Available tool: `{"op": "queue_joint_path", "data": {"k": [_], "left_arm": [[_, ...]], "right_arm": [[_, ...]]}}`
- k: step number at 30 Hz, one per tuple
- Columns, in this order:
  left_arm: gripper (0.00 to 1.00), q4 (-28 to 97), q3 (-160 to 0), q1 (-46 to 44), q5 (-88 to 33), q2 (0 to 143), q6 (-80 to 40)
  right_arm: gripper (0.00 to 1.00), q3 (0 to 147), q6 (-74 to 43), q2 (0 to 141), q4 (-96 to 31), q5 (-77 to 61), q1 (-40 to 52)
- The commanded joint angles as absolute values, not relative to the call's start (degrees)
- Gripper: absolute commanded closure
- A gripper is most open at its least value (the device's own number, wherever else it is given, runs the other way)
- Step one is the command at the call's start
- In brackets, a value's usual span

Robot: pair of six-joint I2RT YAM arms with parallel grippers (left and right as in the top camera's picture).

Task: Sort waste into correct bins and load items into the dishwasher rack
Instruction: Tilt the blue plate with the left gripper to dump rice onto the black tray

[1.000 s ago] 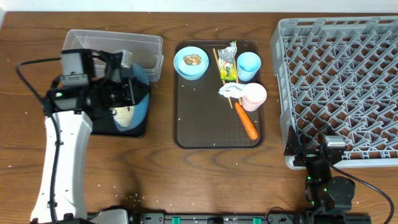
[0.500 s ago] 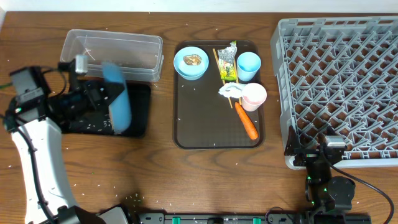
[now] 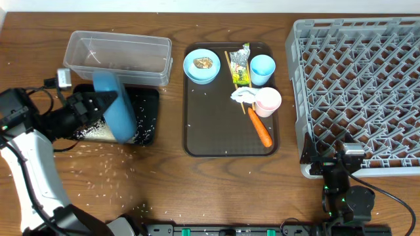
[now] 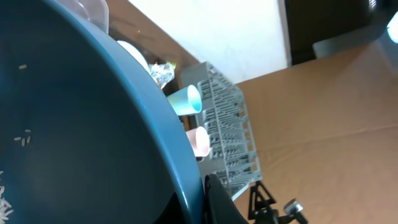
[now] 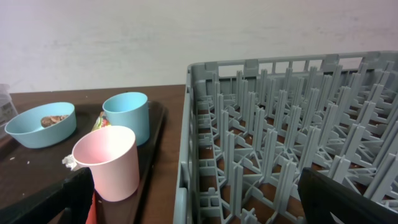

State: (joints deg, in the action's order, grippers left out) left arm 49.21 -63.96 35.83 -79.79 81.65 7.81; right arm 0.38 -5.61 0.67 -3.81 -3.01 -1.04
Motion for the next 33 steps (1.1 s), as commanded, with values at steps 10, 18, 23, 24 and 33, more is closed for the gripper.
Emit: {"op": "queue_joint_path", "data": {"k": [10, 18, 23, 24, 33], "left_arm": [[0.94, 48.6, -63.7, 37.0, -86.8, 86.8, 10.5], [0.94, 47.8, -63.7, 37.0, -90.1, 86.8, 9.6], [0.93, 47.7, -63.7, 37.0, -90.1, 86.8, 9.1], [0.94, 47.7, -63.7, 37.0, -90.1, 86.8, 9.2], [0.94, 47.7, -63.7, 37.0, -90.1, 86.8, 9.2]], "right_arm": [[0.01, 0.3, -5.1, 0.3, -4.0, -3.0, -1.4], [0.01, 0.3, -5.1, 0.3, -4.0, -3.0, -1.4], [0.01, 0.3, -5.1, 0.3, -4.0, -3.0, -1.4], [0.01, 0.3, -5.1, 0.3, -4.0, -3.0, -1.4], [0.01, 0.3, -5.1, 0.3, -4.0, -3.0, -1.4]]}}
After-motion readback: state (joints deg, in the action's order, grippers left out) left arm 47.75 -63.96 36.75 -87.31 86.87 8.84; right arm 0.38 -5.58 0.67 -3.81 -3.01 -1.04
